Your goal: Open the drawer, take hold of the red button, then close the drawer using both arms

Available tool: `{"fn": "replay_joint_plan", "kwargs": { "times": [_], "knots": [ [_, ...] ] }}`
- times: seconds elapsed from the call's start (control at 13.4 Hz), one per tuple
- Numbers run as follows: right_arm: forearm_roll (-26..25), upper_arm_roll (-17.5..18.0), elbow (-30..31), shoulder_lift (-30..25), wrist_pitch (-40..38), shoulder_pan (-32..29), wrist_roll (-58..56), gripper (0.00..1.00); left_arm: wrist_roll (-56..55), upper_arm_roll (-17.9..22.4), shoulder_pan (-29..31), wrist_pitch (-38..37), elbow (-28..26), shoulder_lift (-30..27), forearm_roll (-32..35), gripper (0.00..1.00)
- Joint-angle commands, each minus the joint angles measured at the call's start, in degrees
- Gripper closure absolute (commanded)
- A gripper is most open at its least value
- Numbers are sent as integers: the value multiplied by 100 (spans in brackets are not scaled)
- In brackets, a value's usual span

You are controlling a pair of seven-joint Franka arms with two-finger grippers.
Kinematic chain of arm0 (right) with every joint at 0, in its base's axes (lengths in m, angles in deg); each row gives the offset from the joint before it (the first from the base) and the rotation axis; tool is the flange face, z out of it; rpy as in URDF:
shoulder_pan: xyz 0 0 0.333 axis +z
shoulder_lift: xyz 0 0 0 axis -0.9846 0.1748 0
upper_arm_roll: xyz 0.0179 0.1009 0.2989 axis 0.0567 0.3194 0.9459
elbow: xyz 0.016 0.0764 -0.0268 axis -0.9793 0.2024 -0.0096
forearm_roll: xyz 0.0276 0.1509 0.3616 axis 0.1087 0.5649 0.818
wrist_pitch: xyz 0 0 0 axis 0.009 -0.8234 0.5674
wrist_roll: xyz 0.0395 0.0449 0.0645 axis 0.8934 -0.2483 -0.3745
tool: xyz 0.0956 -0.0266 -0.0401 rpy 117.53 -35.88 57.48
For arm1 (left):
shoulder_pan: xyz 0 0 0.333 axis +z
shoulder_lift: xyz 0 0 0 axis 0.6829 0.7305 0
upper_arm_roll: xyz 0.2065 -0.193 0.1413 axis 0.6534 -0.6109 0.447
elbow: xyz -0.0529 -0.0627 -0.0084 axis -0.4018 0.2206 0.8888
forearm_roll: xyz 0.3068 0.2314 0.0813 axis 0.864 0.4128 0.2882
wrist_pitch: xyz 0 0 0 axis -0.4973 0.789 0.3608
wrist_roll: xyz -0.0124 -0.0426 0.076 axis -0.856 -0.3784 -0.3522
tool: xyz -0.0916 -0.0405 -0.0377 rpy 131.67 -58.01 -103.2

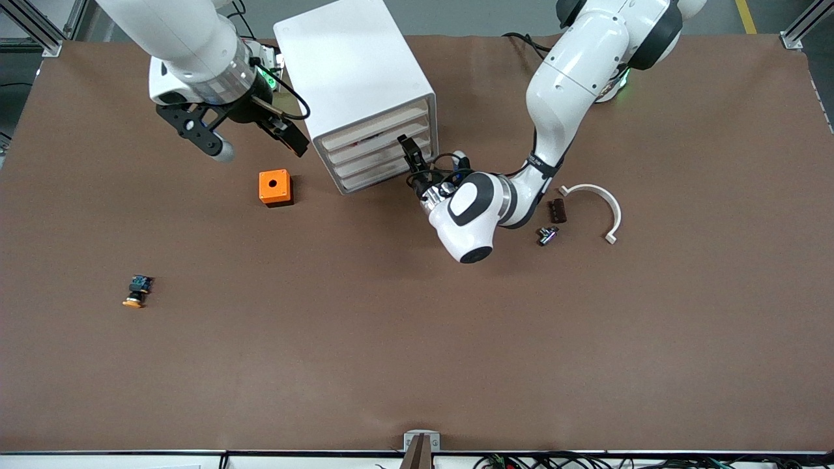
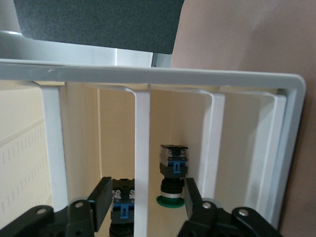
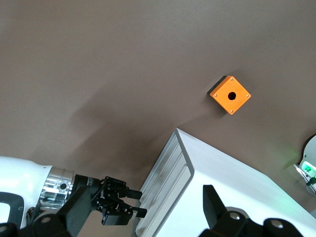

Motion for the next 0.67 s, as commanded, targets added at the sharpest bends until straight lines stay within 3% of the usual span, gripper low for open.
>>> {"fn": "replay_joint_plan", "kwargs": {
  "times": [0.0,0.15,0.3,0.6],
  "knots": [
    [48,-57,-190,118,-98,51,111,0,227,37,-222,54,59,12,-165,50],
    [48,-57,-190,118,-98,51,111,0,236,37,-302,151,59,21,-200,50],
    [39,-57,-190,127,-98,42,111,0,245,37,-311,160,59,12,-209,69],
    [30,-57,-190,153,-107,59,103,0,359,54,-329,484,42,39,-192,90]
  ]
}}
